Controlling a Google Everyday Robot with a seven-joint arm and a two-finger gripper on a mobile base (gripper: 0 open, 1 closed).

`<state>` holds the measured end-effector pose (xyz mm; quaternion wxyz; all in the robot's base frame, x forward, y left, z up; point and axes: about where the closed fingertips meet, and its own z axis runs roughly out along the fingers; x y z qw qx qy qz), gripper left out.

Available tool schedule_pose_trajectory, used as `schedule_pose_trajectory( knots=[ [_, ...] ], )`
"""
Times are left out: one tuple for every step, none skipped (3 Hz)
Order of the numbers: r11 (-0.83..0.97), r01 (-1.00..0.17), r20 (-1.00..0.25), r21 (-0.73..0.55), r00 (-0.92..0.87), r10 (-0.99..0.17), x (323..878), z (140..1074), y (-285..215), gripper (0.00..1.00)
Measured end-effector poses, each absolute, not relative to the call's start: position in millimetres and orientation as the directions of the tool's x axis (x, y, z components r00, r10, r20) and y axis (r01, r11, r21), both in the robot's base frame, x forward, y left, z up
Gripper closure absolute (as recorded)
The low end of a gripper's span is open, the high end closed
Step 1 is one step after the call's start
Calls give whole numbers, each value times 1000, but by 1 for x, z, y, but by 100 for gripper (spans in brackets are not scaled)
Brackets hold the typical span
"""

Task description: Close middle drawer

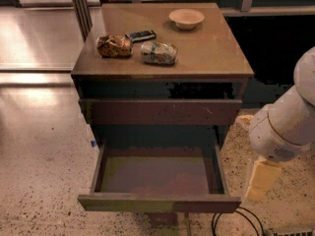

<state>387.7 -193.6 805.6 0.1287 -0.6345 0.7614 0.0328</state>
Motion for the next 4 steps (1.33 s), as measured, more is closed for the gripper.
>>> schedule_pose_trajectory(
  knots=[
    [193,-975,-238,-113,-162,-958,388,805,-194,0],
    [190,-979,-266,-77,-163,-950,378,784,-187,0],
    [168,-986,-321,-19,-153,-935,364,745,-166,0],
    [144,-989,-377,38,-148,-914,347,701,-140,0]
  ],
)
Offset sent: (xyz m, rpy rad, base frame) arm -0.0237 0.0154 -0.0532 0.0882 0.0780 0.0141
